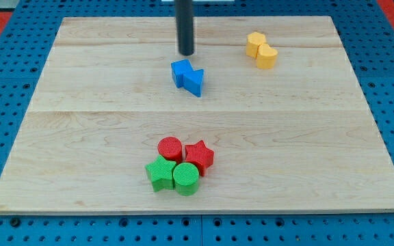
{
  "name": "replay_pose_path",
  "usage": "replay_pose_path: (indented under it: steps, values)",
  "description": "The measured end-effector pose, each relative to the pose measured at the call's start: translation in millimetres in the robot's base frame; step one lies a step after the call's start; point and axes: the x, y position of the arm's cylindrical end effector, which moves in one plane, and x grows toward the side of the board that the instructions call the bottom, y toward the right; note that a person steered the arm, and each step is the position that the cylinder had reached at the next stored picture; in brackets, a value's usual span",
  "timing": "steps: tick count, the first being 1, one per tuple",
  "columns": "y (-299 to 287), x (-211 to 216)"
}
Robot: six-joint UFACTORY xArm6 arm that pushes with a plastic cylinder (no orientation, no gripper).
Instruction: Slide yellow hexagon closer to the blue cube and blue triangle
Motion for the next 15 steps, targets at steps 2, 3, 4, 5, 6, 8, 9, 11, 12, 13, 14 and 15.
replay_pose_path:
  steps: [2, 3, 4, 5, 6, 8, 9, 11, 12, 13, 14, 15]
  values:
    - [121.6, -69.8]
    - [178.1, -63.5]
    - [174.7, -44.2]
    - [166.3, -20.0]
    - [149.0, 1.4]
    - [65.0, 11.8]
    - [81.9, -12.2]
    - [38.3, -31.9]
    - [36.4, -23.2]
    - [36.4, -2.5]
    - [36.4, 17.0]
    - [36.4, 38.6]
